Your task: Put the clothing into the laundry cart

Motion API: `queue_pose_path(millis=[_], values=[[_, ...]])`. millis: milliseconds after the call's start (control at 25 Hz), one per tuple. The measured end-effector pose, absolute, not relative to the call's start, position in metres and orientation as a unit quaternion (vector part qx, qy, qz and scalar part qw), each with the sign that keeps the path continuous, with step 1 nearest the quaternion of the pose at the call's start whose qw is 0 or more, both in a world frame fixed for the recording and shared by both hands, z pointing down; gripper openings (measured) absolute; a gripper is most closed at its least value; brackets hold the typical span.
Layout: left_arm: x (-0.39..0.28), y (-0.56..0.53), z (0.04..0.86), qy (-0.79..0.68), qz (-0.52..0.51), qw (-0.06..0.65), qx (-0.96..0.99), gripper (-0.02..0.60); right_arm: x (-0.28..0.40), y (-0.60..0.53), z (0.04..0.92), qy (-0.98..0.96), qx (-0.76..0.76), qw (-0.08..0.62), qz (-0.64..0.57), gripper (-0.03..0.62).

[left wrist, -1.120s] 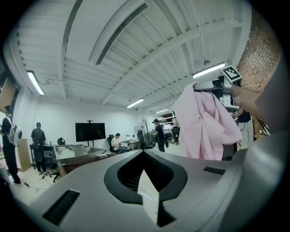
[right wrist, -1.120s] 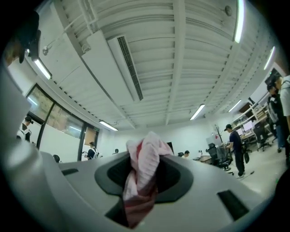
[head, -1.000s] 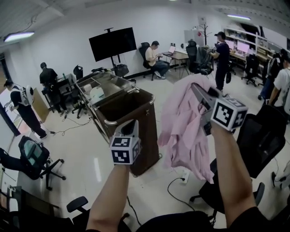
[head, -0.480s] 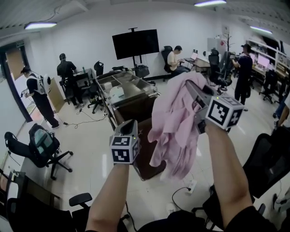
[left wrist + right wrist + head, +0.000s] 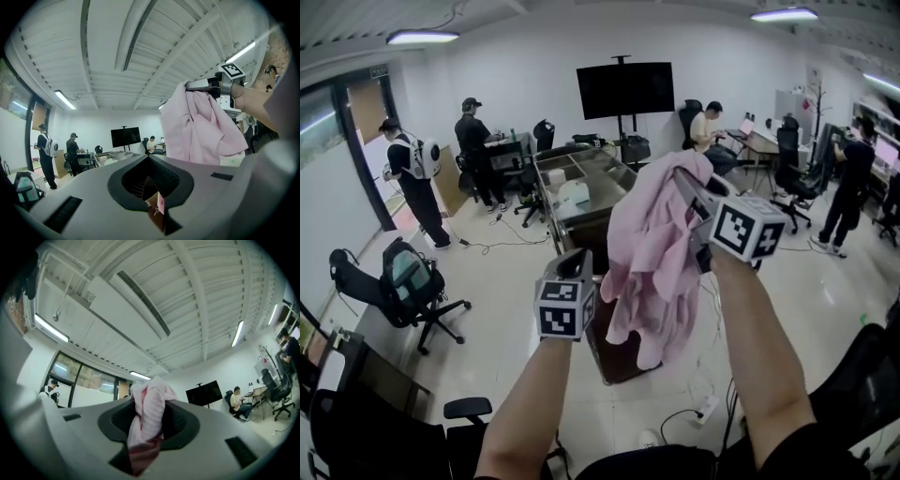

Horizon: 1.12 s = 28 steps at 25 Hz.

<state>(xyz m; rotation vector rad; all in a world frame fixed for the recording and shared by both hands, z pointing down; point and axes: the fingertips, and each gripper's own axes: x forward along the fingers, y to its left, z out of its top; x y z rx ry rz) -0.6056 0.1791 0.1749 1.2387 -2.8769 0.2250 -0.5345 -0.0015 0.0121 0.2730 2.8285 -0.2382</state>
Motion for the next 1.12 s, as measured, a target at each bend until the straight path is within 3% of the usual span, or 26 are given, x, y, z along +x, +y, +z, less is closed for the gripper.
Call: queue_pose_path(millis=[600, 1120], values=[[-0.723, 0.138, 0.186, -0.947, 0.072, 0.013, 0.314, 0.0, -0.726, -0.054, 0.047, 0.983, 0.15, 0.096, -0.04, 0.139], [-0.786, 0.14, 0.204, -0.954, 0.084, 0.037, 0.285, 0.0, -0.838, -0.068, 0.098, 0.988, 0.146, 0.032, -0.04, 0.141]])
